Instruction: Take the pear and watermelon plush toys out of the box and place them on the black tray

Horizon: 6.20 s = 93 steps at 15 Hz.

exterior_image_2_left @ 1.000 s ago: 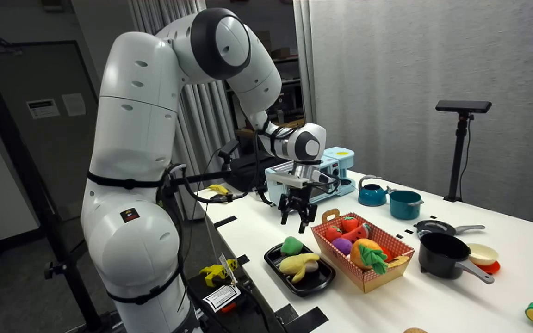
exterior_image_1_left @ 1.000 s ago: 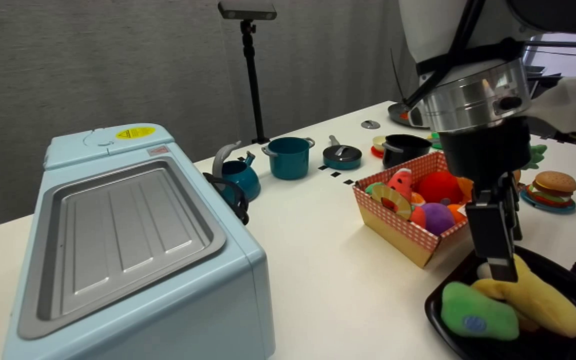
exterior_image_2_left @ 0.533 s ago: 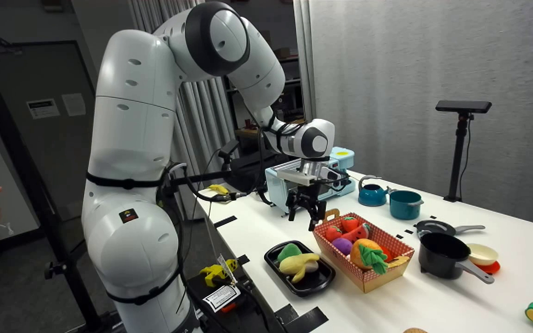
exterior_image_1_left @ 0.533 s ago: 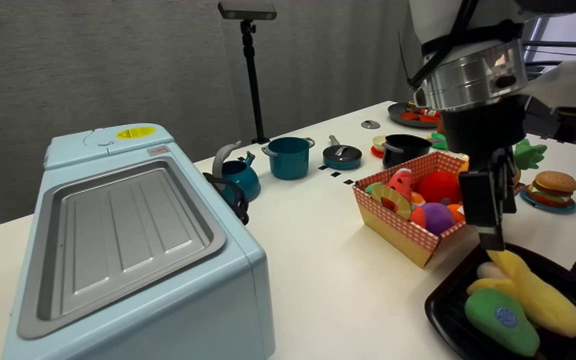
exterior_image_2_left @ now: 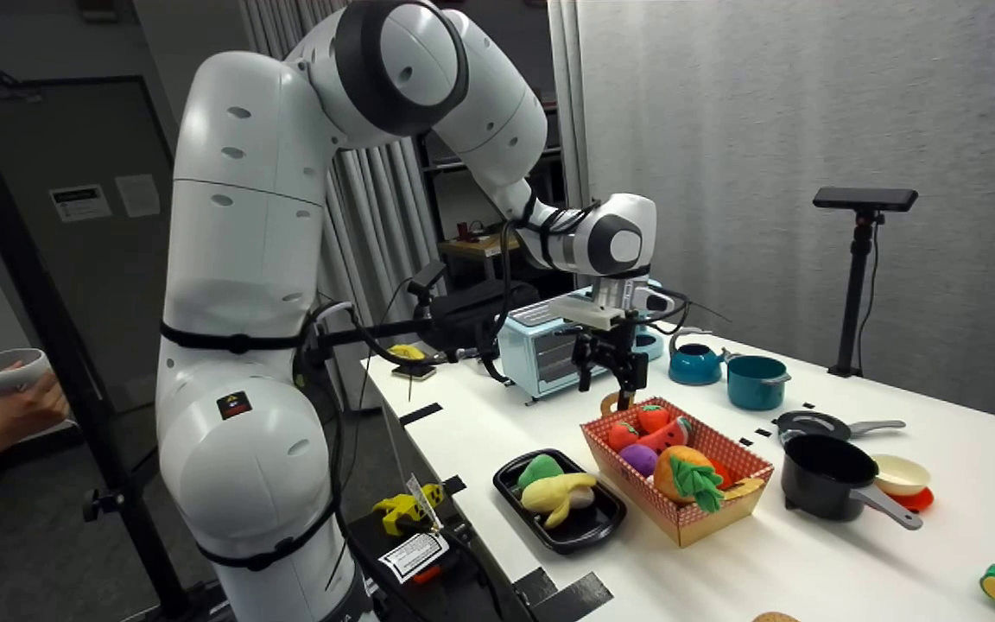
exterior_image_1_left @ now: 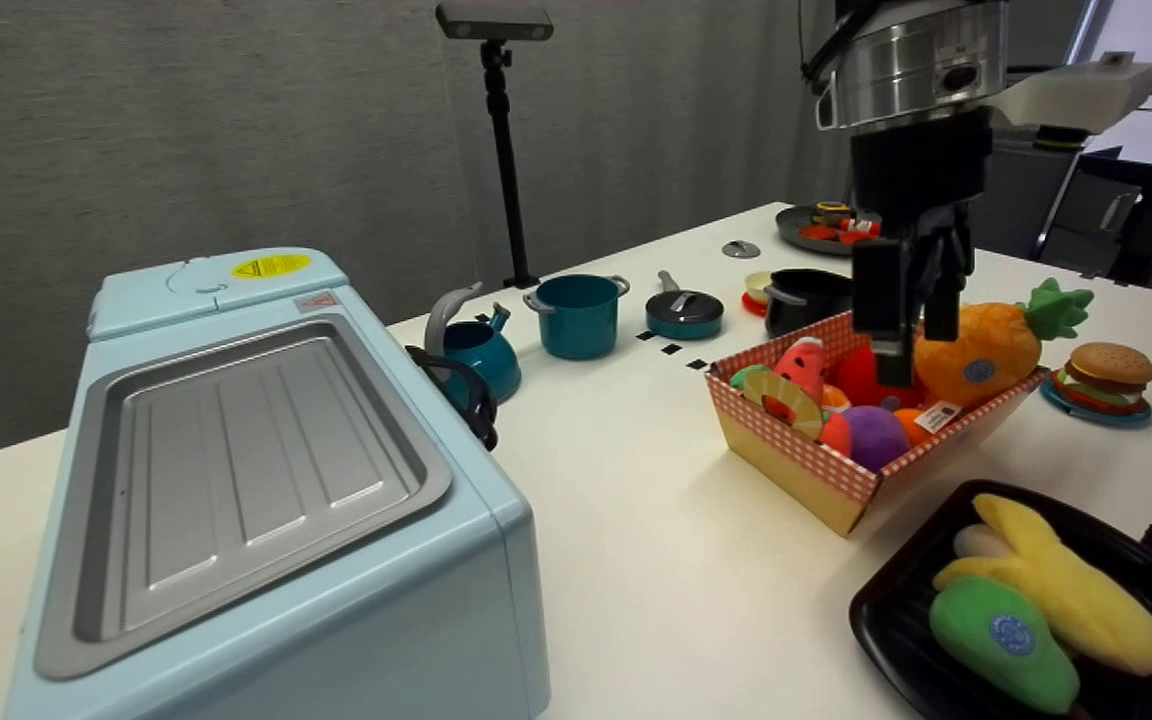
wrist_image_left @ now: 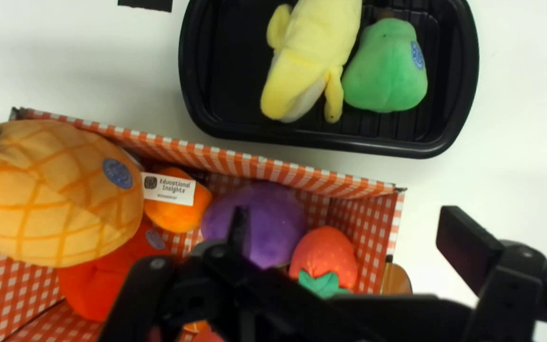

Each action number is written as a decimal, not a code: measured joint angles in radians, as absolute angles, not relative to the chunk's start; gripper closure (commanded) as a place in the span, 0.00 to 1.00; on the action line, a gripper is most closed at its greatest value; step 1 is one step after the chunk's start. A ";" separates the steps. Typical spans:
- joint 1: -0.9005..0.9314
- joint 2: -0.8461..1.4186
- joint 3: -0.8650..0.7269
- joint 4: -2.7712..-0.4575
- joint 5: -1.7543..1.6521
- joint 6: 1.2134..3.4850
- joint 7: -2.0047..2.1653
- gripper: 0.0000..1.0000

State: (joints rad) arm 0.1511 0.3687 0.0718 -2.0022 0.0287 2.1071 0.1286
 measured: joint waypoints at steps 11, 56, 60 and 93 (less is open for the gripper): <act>0.106 0.538 0.052 -1.835 0.033 2.127 0.108 0.00; 0.067 0.375 0.039 -1.903 0.140 2.067 0.188 0.98; 0.069 0.289 0.043 -2.049 0.140 2.064 0.188 0.98; 0.071 0.198 0.015 -2.204 -0.075 2.145 0.332 0.00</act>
